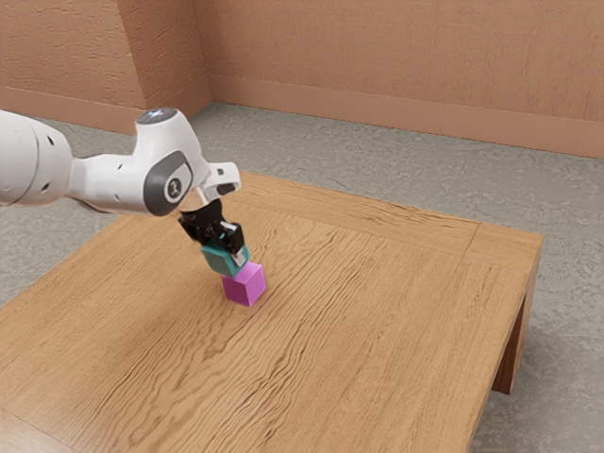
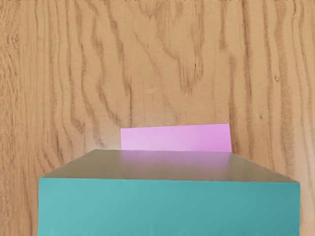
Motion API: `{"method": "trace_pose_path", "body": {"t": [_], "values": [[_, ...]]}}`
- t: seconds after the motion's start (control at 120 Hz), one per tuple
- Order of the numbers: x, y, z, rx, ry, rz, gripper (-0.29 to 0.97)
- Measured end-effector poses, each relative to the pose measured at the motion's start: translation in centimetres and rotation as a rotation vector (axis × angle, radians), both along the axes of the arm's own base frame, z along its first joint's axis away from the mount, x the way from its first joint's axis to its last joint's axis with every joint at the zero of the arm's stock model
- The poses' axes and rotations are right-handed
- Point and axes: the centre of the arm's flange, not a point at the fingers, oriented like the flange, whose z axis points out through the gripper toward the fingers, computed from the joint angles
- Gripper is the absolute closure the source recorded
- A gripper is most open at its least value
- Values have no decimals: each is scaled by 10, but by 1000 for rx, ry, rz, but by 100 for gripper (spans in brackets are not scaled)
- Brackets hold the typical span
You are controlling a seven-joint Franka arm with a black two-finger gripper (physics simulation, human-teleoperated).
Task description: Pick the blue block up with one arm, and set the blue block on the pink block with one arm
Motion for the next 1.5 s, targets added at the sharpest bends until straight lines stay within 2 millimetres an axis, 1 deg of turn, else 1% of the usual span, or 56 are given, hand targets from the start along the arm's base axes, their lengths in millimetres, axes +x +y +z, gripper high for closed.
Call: {"method": "trace_pose_path", "body": {"t": [0.158, 0.417, 0.492, 0.6, 0.683, 0.75, 0.817, 0.883, 0.942, 0.983, 1.017, 1.033, 1.058, 1.108, 1.192, 1.3, 1.408, 1.5], "values": [[8, -11, -5, 0, 1, -1, 38], [10, -13, -7, -3, 3, 26, 37], [10, -13, -8, -9, 5, 33, 27], [10, -13, -8, -18, 6, 35, 19], [10, -12, -4, -19, 1, 34, 13], [9, -13, 19, -13, -34, 28, 9], [4, -18, 51, -6, -78, 14, 7], [-5, -25, 104, -4, -141, 0, 5], [-9, -29, 143, -12, -170, -4, 4], [-11, -30, 180, -15, -179, -3, 3], [-18, -31, 206, -6, -173, -4, 3], [-23, -32, 217, 1, -168, -6, 2], [-30, -33, 227, 9, -152, -6, 2], [-40, -35, 235, 21, -109, -3, 2], [-58, -39, 243, 33, -37, 10, 1], [-72, -41, 235, 40, 55, 34, 1], [-79, -37, 223, 42, 123, 66, 0], [-83, -35, 219, 42, 155, 89, 0]]}}
